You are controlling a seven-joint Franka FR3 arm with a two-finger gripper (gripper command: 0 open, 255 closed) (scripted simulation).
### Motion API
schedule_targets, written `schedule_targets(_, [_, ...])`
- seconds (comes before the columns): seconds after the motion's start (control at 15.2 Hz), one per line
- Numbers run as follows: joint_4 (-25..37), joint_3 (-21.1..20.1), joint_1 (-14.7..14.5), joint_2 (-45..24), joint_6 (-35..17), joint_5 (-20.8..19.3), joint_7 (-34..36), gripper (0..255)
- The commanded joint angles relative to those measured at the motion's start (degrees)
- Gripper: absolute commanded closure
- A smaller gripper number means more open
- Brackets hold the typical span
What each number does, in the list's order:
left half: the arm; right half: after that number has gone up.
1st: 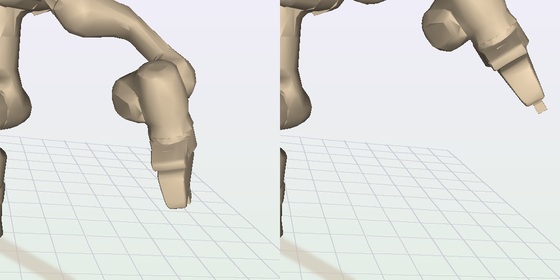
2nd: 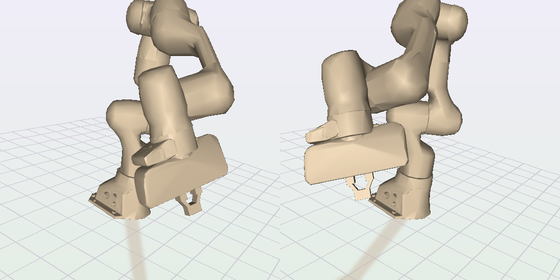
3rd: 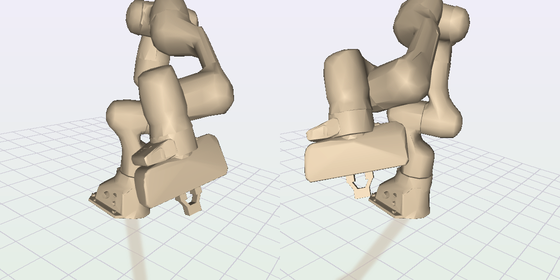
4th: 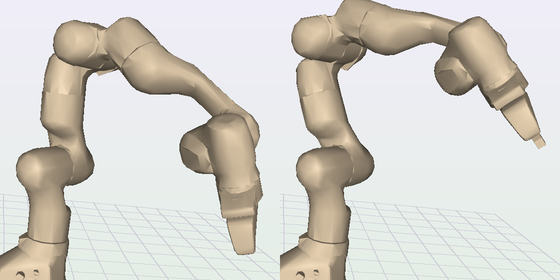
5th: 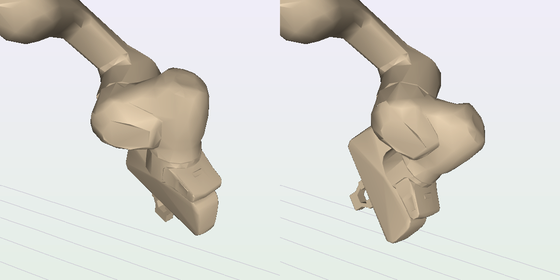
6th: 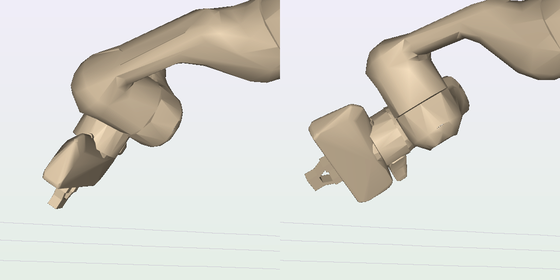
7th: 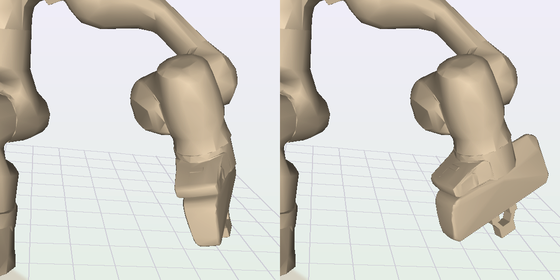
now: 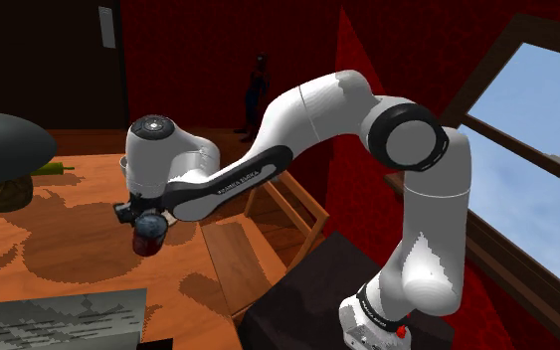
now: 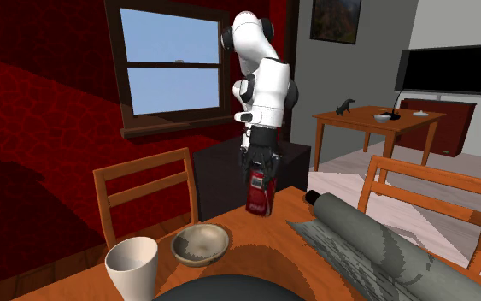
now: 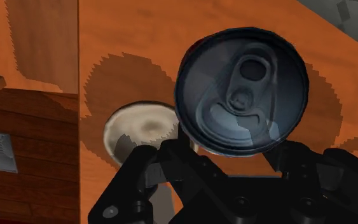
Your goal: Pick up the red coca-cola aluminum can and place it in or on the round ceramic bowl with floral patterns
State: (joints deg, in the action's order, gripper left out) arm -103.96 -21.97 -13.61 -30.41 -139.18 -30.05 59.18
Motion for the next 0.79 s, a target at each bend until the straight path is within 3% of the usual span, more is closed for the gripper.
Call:
schedule_targets(0.0, [1.33, -0.09, 0.84, -0.23, 0.86, 0.61, -1.63, 255])
schedule_targets(0.26, [7.88, 0.37, 3.33, -3.63, 3.23, 1.75, -7.13, 255])
schedule_targets(0.33, [6.48, 0.35, 2.79, -3.06, 2.54, 1.42, -5.87, 255])
schedule_targets(0.4, [6.48, 0.36, 2.79, -3.05, 2.54, 1.42, -5.87, 0])
schedule_targets(0.59, [-2.17, 5.81, -5.03, 1.89, -2.66, -8.48, 10.76, 0])
schedule_targets(0.73, [-5.70, 9.64, -11.26, 3.55, -3.45, -16.22, 23.05, 0])
